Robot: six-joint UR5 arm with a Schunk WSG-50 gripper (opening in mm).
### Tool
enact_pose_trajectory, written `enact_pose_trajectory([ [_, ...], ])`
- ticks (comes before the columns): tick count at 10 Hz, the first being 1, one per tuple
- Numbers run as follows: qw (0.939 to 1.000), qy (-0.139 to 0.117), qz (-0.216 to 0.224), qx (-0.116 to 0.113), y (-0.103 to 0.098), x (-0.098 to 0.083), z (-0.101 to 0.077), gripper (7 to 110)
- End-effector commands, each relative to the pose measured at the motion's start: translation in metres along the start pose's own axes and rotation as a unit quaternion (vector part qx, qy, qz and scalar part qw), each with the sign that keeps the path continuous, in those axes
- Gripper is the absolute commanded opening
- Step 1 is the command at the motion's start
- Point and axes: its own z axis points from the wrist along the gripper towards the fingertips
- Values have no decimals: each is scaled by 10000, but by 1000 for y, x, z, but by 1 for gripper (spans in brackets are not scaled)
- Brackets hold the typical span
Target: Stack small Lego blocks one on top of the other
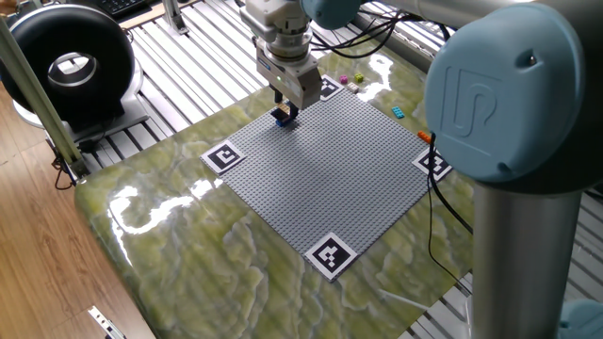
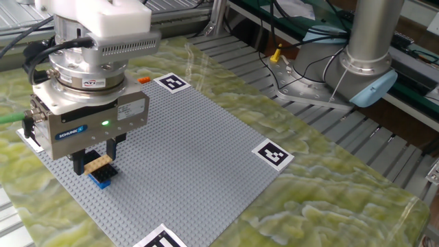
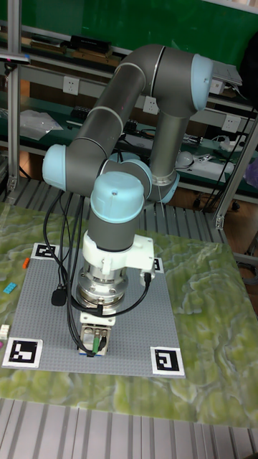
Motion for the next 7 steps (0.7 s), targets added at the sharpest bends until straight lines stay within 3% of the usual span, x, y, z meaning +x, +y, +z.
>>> enact_pose_trajectory([
  [1, 10000, -55, 42, 8, -2, -1, 0, 7],
  [7, 9999, -55, 118, -46, 0, -1, 1, 7],
])
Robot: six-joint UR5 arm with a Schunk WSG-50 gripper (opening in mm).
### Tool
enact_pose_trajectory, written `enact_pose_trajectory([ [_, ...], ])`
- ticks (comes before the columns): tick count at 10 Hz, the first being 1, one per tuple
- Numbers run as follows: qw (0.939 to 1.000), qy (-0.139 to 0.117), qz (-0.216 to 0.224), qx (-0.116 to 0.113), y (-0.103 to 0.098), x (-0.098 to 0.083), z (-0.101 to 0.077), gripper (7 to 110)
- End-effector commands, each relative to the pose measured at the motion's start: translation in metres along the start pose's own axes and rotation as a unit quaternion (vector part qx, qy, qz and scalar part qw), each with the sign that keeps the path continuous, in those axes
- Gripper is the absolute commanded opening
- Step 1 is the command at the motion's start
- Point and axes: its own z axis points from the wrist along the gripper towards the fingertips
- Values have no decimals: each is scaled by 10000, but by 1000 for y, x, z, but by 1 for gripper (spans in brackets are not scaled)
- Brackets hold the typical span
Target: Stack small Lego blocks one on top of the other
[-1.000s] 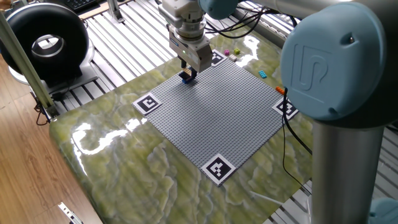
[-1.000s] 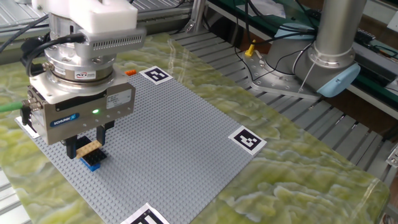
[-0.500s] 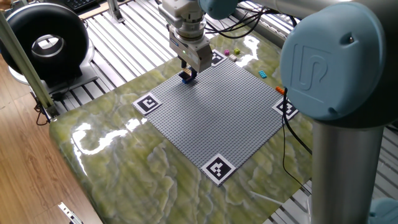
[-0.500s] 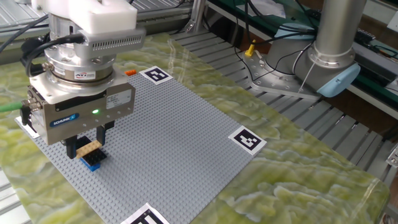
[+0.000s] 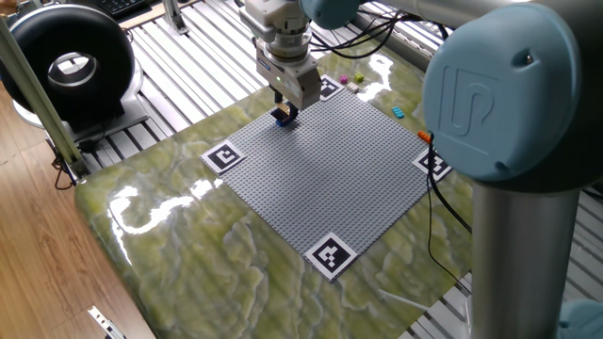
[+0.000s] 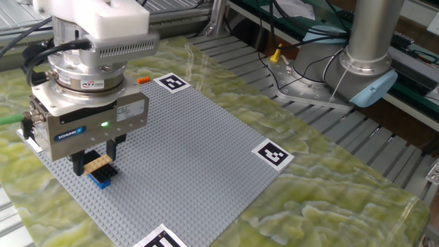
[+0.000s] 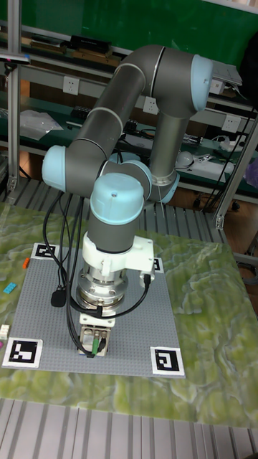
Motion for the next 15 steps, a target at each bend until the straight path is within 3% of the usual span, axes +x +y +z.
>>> enact_pose_trajectory([
  [1, 9999, -64, 80, -28, 1, -2, -1, 7],
  [10, 9996, -61, 225, -152, 0, 1, -1, 7],
  [15, 9994, -59, 271, -213, -6, -8, 1, 7],
])
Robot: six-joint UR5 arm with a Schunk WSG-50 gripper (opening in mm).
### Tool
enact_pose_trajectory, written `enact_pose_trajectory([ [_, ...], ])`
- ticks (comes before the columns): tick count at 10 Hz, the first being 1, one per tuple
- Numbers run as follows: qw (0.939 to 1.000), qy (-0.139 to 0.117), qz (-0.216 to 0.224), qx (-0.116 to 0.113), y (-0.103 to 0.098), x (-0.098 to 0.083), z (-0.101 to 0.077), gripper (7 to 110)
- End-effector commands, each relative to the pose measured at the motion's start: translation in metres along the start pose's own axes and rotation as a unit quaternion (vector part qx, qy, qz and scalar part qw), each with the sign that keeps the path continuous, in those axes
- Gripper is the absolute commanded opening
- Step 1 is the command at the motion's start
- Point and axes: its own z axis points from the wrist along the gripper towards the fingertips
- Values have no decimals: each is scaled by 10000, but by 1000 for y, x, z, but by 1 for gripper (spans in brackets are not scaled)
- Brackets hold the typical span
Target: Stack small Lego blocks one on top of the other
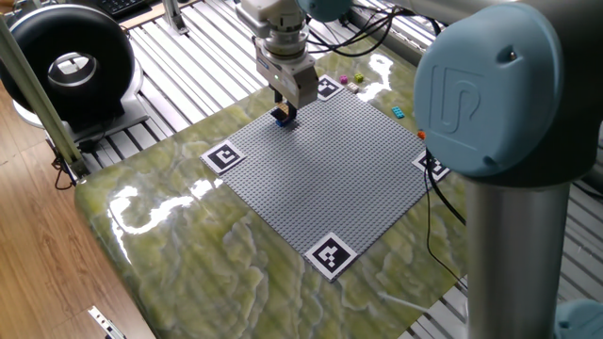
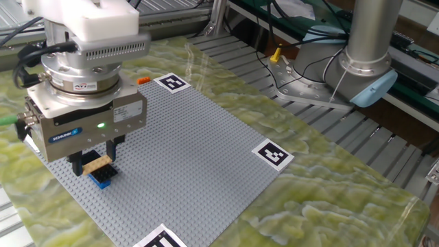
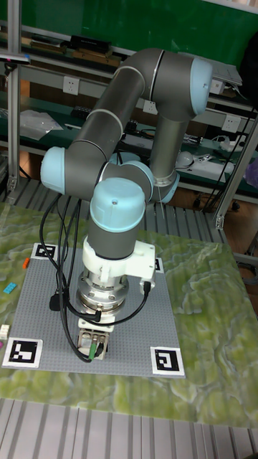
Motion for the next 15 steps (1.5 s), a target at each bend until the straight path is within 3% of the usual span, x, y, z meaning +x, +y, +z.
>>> enact_pose_trajectory([
  [1, 9999, -48, -83, -44, -4, 1, 2, 7],
  [3, 9995, 47, -296, -140, -1, 16, -7, 7],
  [7, 9997, 26, -189, -179, 3, 7, -10, 7],
  [9, 9995, -15, -305, -111, 1, 4, -13, 7],
  [11, 9991, 99, -322, 260, -10, 5, -13, 7],
  [12, 9989, 82, -322, 321, -9, 2, -9, 7],
  [15, 9990, 115, -337, 275, -1, 5, -6, 7],
])
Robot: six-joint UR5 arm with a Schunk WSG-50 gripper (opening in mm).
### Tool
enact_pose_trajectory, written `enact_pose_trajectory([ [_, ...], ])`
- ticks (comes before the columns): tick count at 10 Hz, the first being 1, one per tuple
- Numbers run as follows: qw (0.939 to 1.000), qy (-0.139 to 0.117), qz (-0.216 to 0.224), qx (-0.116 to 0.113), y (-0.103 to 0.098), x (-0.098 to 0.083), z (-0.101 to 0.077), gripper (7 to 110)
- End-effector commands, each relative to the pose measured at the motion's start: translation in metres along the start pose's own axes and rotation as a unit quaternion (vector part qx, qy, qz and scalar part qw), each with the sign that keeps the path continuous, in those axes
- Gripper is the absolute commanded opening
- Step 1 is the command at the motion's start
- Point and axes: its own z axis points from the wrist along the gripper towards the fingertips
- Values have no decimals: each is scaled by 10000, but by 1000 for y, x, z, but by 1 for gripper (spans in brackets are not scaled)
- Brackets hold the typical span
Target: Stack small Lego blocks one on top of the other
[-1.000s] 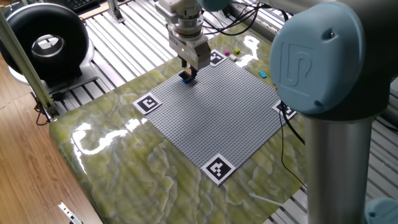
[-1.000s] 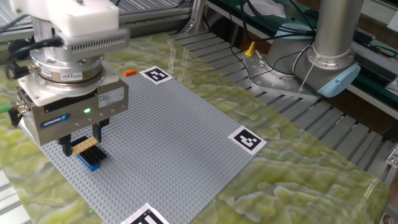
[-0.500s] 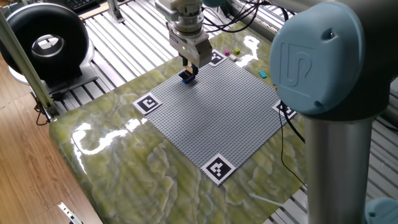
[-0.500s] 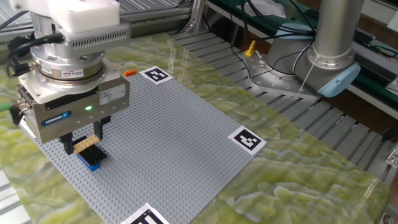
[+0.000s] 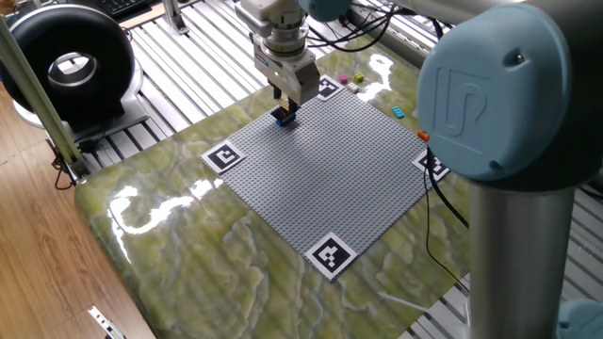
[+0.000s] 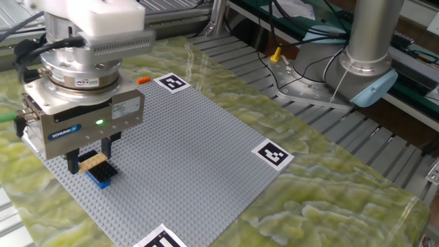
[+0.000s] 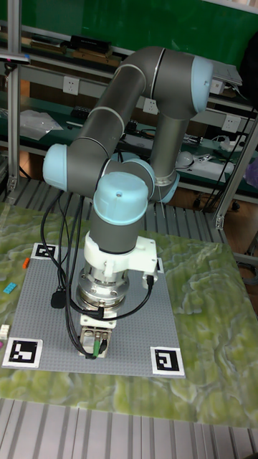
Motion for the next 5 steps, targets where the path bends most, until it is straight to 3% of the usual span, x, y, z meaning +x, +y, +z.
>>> enact_pose_trajectory([
  [1, 10000, -29, 12, 26, 4, -1, -1, 7],
  [5, 10000, -52, 44, 57, 3, -2, 0, 7],
])
